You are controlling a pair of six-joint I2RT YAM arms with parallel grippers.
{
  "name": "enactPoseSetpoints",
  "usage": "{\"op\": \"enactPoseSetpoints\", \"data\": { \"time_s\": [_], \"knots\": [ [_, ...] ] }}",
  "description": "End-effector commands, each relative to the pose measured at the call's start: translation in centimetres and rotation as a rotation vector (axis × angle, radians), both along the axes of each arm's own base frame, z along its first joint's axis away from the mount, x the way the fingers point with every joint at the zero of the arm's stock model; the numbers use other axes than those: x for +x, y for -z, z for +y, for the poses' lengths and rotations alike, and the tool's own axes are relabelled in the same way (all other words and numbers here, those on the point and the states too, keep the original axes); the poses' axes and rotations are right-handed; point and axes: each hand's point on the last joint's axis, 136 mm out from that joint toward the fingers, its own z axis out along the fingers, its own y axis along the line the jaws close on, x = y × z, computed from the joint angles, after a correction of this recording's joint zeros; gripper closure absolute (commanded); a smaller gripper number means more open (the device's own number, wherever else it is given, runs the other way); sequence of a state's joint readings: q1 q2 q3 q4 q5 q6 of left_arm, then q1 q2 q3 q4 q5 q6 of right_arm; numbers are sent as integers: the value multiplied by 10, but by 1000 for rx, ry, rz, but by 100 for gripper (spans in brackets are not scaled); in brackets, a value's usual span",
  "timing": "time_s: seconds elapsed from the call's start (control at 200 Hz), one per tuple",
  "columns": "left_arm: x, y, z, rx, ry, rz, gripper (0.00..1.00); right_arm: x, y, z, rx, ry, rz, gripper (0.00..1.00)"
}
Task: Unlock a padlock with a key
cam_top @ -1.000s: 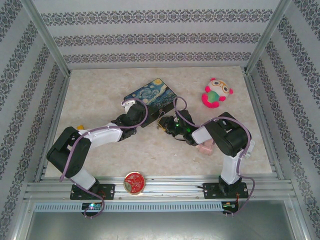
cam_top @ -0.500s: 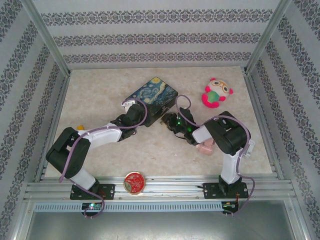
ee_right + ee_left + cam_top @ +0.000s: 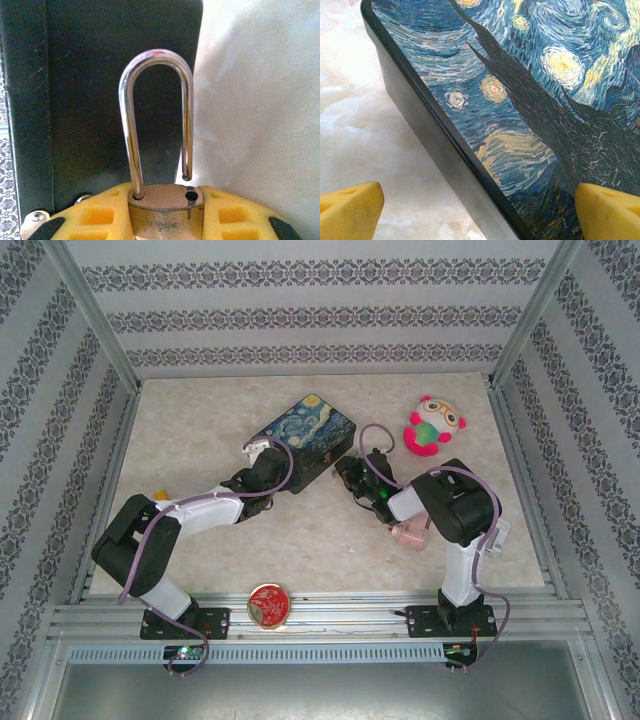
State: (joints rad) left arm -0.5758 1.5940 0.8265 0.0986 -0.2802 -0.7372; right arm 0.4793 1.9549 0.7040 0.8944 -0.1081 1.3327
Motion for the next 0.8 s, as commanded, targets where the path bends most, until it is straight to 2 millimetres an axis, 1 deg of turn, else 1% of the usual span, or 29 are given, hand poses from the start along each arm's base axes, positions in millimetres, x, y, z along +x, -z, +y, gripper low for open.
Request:
{"op": "enactPoseSetpoints", "data": {
  "time_s": [0.0, 0.155, 0.325, 0.41, 0.465, 0.485, 0.545, 0.655, 0.795],
  "knots": [
    [-19, 24, 19, 69, -10, 100, 4, 2, -5, -9, -42, 20, -26, 100],
    [-17, 22, 22, 63, -21, 92, 8, -5, -12, -11, -76, -8, -43, 100],
    [-12, 15, 24, 35, -32, 75, 9, -18, -14, -16, -126, -38, -43, 100],
    [-10, 11, 25, 33, -33, 65, 6, -26, -15, -18, -151, -56, -43, 100],
    [-10, 7, 27, 36, -36, 57, 4, -29, -20, -18, -163, -74, -58, 100],
    [-9, 6, 28, 36, -38, 55, 3, -33, -17, -20, -179, -83, -42, 100],
    [-9, 3, 30, 37, -41, 52, 0, -39, -20, -21, -209, -110, -36, 100],
    [-10, -4, 34, 31, -49, 37, 1, -52, -24, -25, -300, -174, -15, 100],
    [-14, -15, 40, 16, -56, 11, 1, -75, -29, -40, -493, -244, 40, 100]
  ]
}}
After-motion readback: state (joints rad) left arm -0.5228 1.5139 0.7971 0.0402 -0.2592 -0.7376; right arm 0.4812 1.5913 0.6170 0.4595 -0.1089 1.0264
